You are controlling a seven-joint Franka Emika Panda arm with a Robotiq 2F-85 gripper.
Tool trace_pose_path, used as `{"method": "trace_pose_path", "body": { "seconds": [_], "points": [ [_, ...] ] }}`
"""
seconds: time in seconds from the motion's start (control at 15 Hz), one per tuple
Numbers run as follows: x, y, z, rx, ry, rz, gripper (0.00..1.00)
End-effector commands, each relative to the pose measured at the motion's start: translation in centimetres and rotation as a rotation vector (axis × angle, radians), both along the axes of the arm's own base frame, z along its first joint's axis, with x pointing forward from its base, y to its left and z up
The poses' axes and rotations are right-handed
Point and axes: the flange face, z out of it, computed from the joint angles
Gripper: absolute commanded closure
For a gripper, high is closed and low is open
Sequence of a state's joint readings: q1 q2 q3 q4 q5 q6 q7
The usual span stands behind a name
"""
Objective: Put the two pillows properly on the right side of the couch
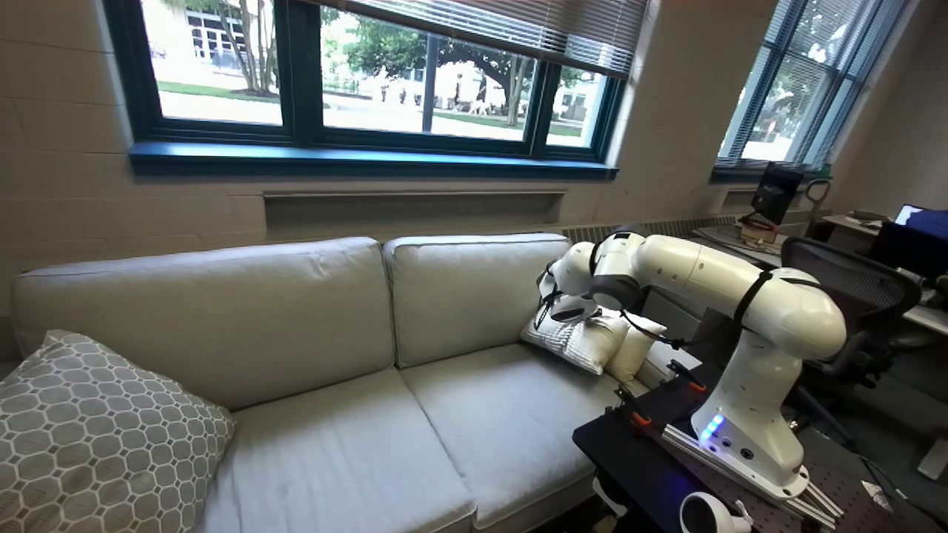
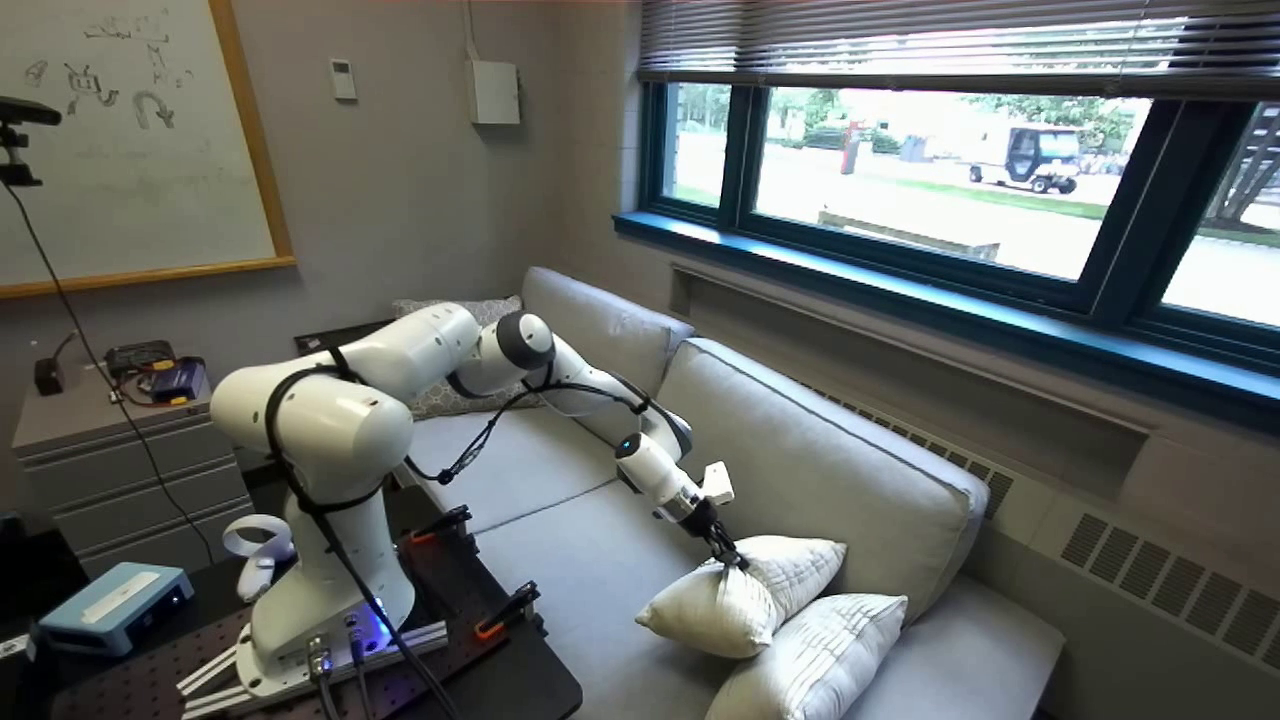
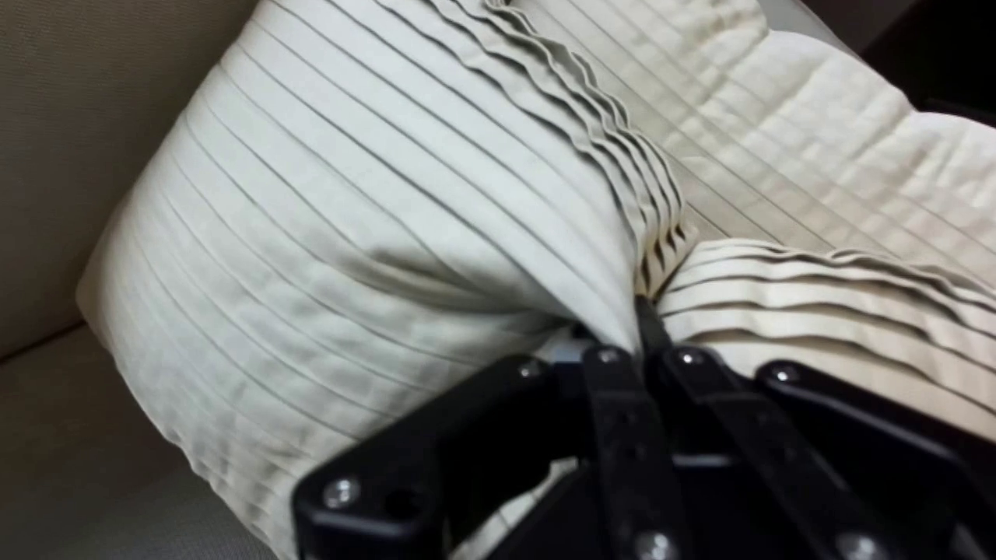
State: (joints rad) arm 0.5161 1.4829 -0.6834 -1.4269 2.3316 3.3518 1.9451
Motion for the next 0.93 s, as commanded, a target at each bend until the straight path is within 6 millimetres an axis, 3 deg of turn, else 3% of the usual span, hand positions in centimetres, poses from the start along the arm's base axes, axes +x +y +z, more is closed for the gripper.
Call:
{"method": "trace_pose_path", "body": {
  "seconds": [0.0, 0.47, 0.53, 0.6, 0.87],
  "points": [
    [0.6, -0.9, -0.5, 0.002, 0.003, -0.02, 0.97],
    [0.4, -1.1, -1.6, 0.009, 0.037, -0.001, 0.97],
    [0.4, -1.1, -1.5, 0.009, 0.038, 0.005, 0.69],
    [0.5, -1.1, -1.5, 0.008, 0.038, 0.01, 0.69],
    [0.6, -0.8, -0.9, 0.002, 0.028, 0.017, 0.4]
  ]
}}
